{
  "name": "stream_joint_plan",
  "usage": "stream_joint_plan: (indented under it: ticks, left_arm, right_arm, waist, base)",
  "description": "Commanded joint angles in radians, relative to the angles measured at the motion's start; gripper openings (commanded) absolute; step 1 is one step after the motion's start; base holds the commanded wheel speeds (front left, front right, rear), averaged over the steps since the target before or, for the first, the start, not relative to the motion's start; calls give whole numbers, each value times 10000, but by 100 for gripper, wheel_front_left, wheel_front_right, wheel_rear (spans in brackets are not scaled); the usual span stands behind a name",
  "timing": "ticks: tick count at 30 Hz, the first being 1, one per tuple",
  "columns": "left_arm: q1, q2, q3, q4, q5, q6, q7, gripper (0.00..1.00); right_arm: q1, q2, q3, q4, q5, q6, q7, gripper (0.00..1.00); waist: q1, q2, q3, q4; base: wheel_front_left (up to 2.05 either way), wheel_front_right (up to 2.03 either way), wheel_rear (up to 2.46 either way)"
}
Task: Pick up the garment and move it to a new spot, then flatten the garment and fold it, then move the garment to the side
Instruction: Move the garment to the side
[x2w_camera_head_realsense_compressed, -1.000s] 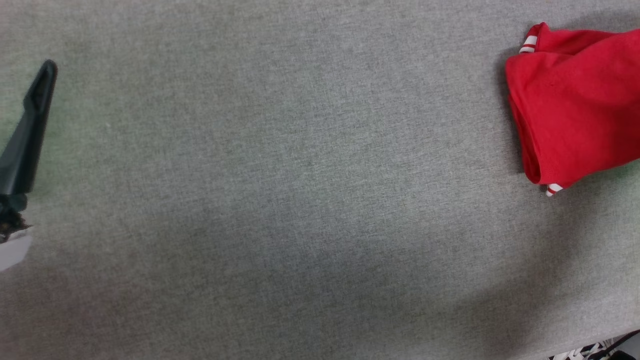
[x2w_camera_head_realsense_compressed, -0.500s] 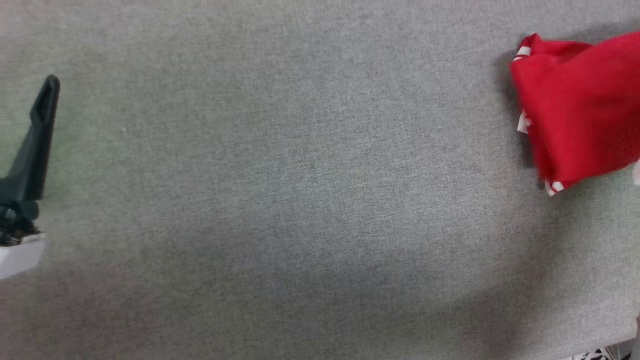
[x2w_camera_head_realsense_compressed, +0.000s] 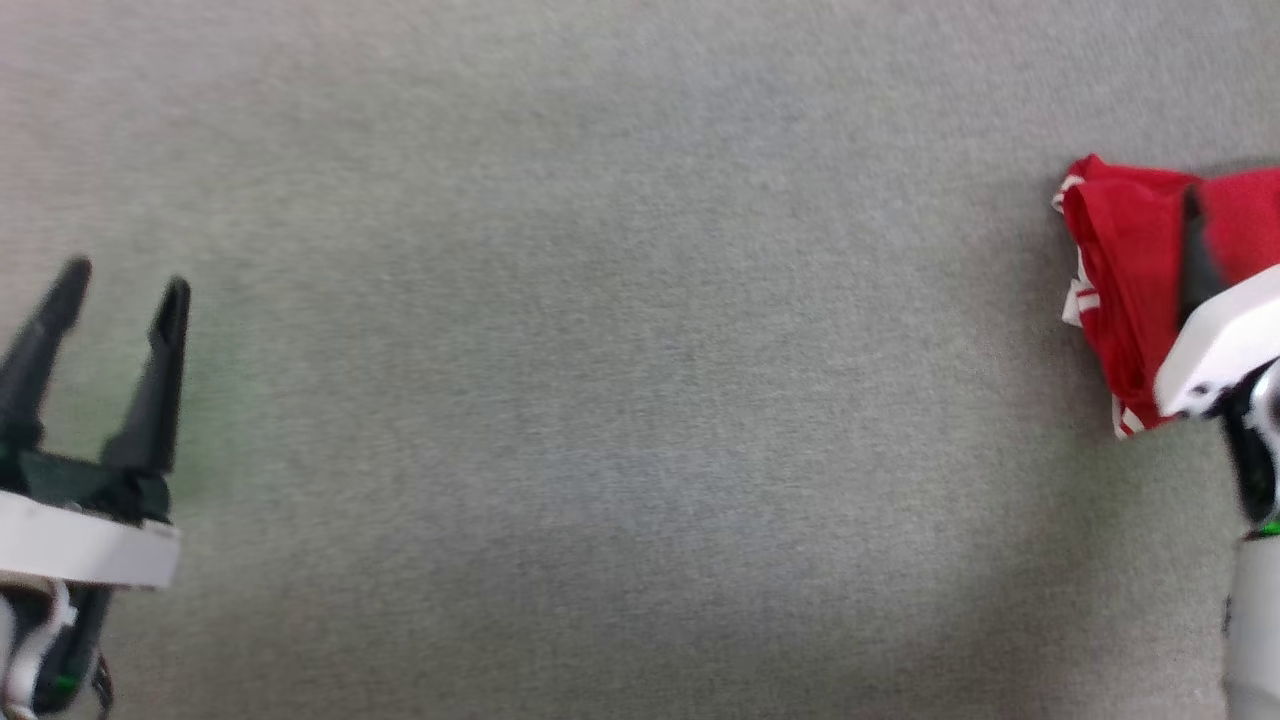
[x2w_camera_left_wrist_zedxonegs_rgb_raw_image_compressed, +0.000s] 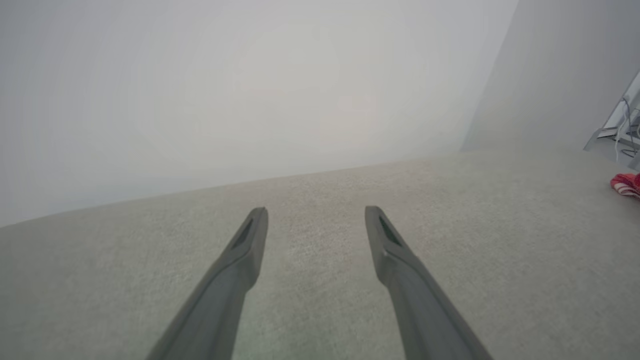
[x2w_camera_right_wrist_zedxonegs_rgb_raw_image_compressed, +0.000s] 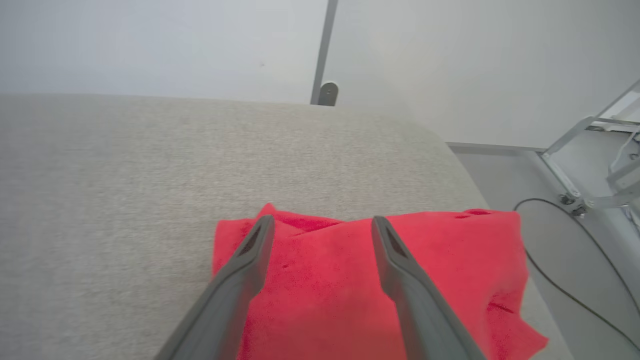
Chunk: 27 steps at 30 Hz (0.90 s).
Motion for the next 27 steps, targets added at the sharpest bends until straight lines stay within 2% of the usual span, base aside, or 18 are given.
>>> stream_joint_plan:
  ticks: [1, 7, 15, 27]
  left_arm:
    - [146, -122, -45, 129, -69, 29, -9, 100]
    - [490, -741, -214, 1108, -161, 27, -9, 100]
    - [947, -1519, -21, 2156, -27, 27, -9, 100]
    - [2291, -2485, 476, 2122, 639, 27, -9, 100]
  right_arm:
    - [231, -32, 106, 121, 98, -11, -106, 100]
    - [588, 91, 1145, 1025, 694, -11, -1268, 100]
    - [1072, -193, 2510, 2069, 1611, -11, -2763, 100]
    - [2530, -479, 2994, 1613, 2720, -11, -3751, 100]
  waist:
    - [0, 0, -679, 633]
    - [0, 0, -1411, 1161]
    - [0, 0, -2537, 1587]
    - [0, 0, -3874, 1885]
  base:
    - [0, 0, 0]
    - [0, 0, 0]
    - [0, 0, 0]
    - [0, 0, 0]
